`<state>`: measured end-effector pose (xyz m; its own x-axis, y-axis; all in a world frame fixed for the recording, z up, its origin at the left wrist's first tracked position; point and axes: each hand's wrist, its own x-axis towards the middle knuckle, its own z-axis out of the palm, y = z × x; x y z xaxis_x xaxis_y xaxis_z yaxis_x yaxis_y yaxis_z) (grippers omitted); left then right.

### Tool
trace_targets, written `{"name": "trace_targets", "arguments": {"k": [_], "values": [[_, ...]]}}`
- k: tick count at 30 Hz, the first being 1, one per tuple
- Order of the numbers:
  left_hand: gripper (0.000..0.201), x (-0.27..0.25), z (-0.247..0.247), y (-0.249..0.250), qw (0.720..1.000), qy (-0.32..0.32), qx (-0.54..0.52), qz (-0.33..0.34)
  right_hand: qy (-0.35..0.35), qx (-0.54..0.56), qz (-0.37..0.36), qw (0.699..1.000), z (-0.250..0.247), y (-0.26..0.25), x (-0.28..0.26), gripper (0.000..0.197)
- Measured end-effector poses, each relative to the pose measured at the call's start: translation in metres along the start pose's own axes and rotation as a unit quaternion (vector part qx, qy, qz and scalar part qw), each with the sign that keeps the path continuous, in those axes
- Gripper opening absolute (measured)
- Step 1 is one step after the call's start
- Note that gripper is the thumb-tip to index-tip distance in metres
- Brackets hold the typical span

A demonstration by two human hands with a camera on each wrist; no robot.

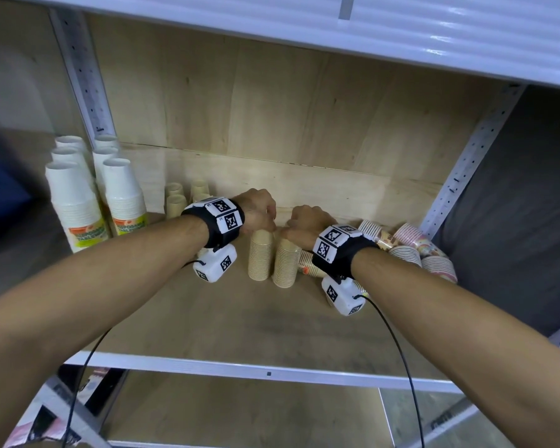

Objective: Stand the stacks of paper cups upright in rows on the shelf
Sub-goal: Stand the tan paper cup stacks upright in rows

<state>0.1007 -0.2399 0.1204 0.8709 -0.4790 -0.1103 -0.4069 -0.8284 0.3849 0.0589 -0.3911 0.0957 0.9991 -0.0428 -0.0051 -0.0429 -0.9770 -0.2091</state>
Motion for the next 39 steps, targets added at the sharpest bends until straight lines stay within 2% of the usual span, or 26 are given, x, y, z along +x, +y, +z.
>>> {"name": "trace_targets", "arguments": {"k": [4,10,17,23,29,34,39], "values": [[0.035,0.0,0.0,-0.001,0.999,-0.01,0.029,0.02,0.002,-0.021,-0.014,1.0,-0.004,0.005,-0.002,0.048],[0.029,0.002,-0.004,0.0,1.0,0.007,0.016,-0.018,0.063,-0.029,0.016,0.997,-0.005,0.003,-0.003,0.043],[0.032,0.002,-0.006,0.004,0.999,-0.026,0.012,0.021,0.032,-0.035,-0.004,0.999,-0.009,-0.001,-0.004,0.034],[0.032,0.002,-0.009,0.004,0.999,-0.034,0.028,-0.014,0.052,-0.048,0.014,0.997,-0.011,-0.003,-0.008,0.035],[0.036,0.005,-0.012,0.006,0.998,-0.062,0.033,0.004,0.04,-0.072,-0.003,0.997,-0.011,-0.006,-0.008,0.036],[0.032,0.008,-0.011,0.006,0.998,-0.045,0.047,-0.01,0.054,-0.082,0.011,0.995,-0.012,-0.003,-0.007,0.038],[0.032,0.009,-0.009,0.007,0.996,-0.069,0.054,0.017,0.036,-0.082,-0.004,0.996,-0.011,-0.004,-0.005,0.037]]}}
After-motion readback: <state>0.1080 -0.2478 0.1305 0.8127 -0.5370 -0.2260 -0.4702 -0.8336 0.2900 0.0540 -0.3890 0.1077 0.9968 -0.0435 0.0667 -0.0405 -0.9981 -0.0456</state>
